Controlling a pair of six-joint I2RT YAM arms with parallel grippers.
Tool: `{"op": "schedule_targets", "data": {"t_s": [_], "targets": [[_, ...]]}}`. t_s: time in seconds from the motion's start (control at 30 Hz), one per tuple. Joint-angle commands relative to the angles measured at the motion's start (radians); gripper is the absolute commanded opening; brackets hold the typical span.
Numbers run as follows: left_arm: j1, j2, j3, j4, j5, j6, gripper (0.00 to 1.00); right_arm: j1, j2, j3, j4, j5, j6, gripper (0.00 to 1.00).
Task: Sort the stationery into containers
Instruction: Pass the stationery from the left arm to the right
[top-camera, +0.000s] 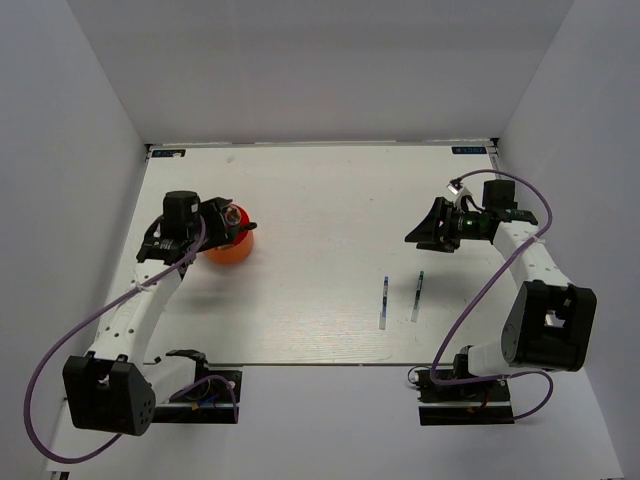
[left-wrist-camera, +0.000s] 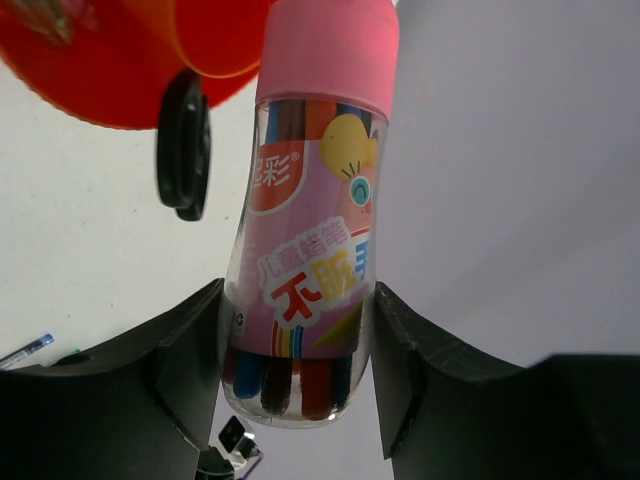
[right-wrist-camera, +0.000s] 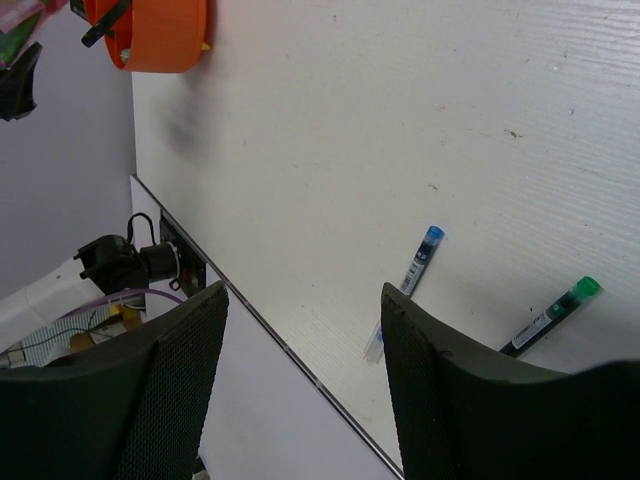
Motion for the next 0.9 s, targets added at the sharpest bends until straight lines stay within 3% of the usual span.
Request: {"op": "schedule_targets", "data": {"t_s": [0.0, 0.27, 0.87], "targets": [[-0.037, -0.039, -0.02, 0.017, -0.074, -0.051, 0.0, -0.005, -0.033, -0.002, 0.019, -0.003, 0.012, 0.65], [-0.091, -0.019, -0.033, 0.042, -0.138, -0.102, 0.0, -0.011, -0.041, -0.002, 0.016, 0.001, 0.013, 0.65], [-0.094, -0.016, -0.119, 0.122, -0.163, -0.202, 0.0, -0.027, -0.033, -0.016, 0.031, -0.001, 0.022, 0.65]]}}
